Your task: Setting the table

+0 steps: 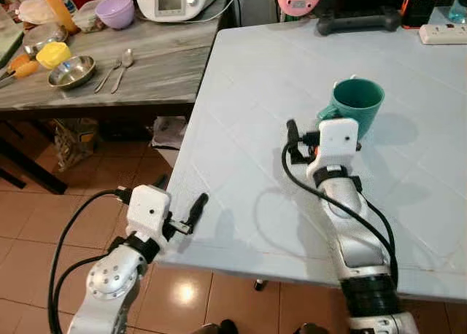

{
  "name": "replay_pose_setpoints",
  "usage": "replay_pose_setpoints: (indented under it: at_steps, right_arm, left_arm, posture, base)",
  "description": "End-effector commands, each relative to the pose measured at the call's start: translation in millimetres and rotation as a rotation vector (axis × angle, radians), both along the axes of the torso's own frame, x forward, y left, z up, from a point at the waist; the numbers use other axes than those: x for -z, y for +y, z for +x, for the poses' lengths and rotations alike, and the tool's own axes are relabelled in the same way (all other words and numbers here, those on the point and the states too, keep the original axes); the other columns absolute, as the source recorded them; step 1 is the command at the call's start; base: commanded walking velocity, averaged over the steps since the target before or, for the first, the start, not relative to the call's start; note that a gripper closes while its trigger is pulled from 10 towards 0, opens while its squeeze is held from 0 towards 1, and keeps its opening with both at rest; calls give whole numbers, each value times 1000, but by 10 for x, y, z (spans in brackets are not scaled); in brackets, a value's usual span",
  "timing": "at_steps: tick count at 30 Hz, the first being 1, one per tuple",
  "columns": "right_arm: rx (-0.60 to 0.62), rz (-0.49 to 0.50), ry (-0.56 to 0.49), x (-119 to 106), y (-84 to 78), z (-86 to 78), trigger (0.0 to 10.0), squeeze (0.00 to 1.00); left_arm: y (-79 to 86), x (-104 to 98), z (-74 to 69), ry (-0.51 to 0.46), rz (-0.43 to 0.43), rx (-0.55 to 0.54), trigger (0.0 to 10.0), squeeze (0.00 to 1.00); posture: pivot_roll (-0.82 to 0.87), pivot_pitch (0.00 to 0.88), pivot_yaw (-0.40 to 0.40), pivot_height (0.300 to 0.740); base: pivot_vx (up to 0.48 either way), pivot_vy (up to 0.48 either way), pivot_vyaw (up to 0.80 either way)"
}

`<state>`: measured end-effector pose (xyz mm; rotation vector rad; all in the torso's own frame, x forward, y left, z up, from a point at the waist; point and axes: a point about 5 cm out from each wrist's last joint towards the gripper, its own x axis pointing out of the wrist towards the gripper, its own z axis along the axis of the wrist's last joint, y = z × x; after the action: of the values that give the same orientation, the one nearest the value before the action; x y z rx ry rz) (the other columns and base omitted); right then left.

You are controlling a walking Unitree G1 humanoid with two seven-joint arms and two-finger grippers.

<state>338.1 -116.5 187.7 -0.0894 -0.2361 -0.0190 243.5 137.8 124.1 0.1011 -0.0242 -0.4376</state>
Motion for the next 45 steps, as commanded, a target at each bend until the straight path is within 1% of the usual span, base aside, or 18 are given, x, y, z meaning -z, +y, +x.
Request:
replay_pose_setpoints:
  at_steps: [1, 3, 4, 5, 6, 9, 10, 20, 23, 24, 25, 26, 27, 29, 35, 38, 42, 45]
  right_arm:
    - [7, 14, 4, 6, 74, 25, 10000, 0]
    - [19, 15, -1, -10, 84, 43, 10000, 0]
    - [53, 19, -12, -45, 91, 81, 6000, 0]
    - [72, 26, -13, -55, 83, 96, 2588, 0]
    - [86, 34, -12, -60, 71, 112, 0, 0]
    - [121, 55, 3, -48, 37, 136, 0, 0]
    - [152, 55, 14, -27, 2, 149, 0, 0]
    - [215, 46, 17, 11, -133, 139, 0, 0]
    - [245, 38, 17, 31, -231, 114, 0, 0]
    - [245, 38, 17, 31, -231, 114, 0, 0]
    - [263, 30, 18, 44, -303, 103, 0, 0]
    - [263, 30, 18, 44, -303, 103, 0, 0]
    - [273, 25, 17, 55, -354, 97, 0, 0]
    - [283, 17, 18, 58, -389, 95, 0, 0]
    - [267, -40, -29, -26, -392, 84, 0, 0]
    - [267, -68, -56, -89, -426, 63, 0, 0]
    - [254, -82, -46, -67, -436, 30, 0, 0]
    - [248, -91, -36, -36, -435, 1, 0, 0]
  left_arm:
    - [-11, 47, -29, 31, 7, 27, 10000, 0]
    - [-29, 48, -28, 34, 6, 41, 10000, 0]
    - [-59, 56, -20, 38, 8, 65, 10000, 0]
    - [-67, 60, -11, 40, 9, 69, 10000, 0]
    - [-77, 60, 1, 41, 9, 72, 10000, 0]
    - [-86, 49, 23, 39, 4, 76, 10000, 0]
    - [-93, 37, 23, 37, 0, 83, 10000, 0]
    - [-112, 53, 8, 43, -20, 78, 10000, 0]
    - [-139, 61, 9, 44, -27, 77, 10000, 0]
    - [-139, 61, 9, 44, -27, 77, 10000, 0]
    - [-155, 61, 14, 43, -32, 76, 10000, 0]
    - [-155, 61, 14, 43, -32, 76, 10000, 0]
    - [-163, 59, 16, 42, -36, 74, 10000, 0]
    - [-162, 59, 16, 41, -39, 70, 10000, 0]
    - [-152, 59, 16, 36, -48, 49, 10000, 0]
    - [-157, 62, 16, 36, -53, 38, 10000, 0]
    - [-165, 70, 7, 36, -60, 32, 10000, 0]
    - [-208, 26, -24, 35, -113, 78, 10000, 0]
  posture:
    - [-182, 221, 203, 740]
    - [-184, 223, 205, 740]
    - [-190, 228, 208, 740]
    - [-190, 228, 210, 740]
    - [-188, 230, 213, 740]
    - [-185, 231, 215, 740]
    - [-183, 226, 216, 740]
    - [-188, 212, 211, 740]
    - [-189, 206, 206, 740]
    - [-189, 206, 206, 740]
    - [-191, 205, 205, 740]
    - [-191, 205, 205, 740]
    - [-192, 202, 204, 740]
    - [-191, 199, 201, 740]
    - [-190, 194, 192, 740]
    - [-191, 192, 191, 740]
    - [-193, 190, 184, 740]
    - [-197, 187, 174, 740]
  base:
    - [0, 0, 0]
    - [0, 0, 0]
    - [0, 0, 0]
    - [0, 0, 0]
    - [0, 0, 0]
    - [0, 0, 0]
    - [0, 0, 0]
    - [0, 0, 0]
    - [0, 0, 0]
    - [0, 0, 0]
    - [0, 0, 0]
    - [0, 0, 0]
    - [0, 0, 0]
    - [0, 0, 0]
    - [0, 0, 0]
    - [0, 0, 0]
    - [0, 0, 0]
    - [0, 0, 0]
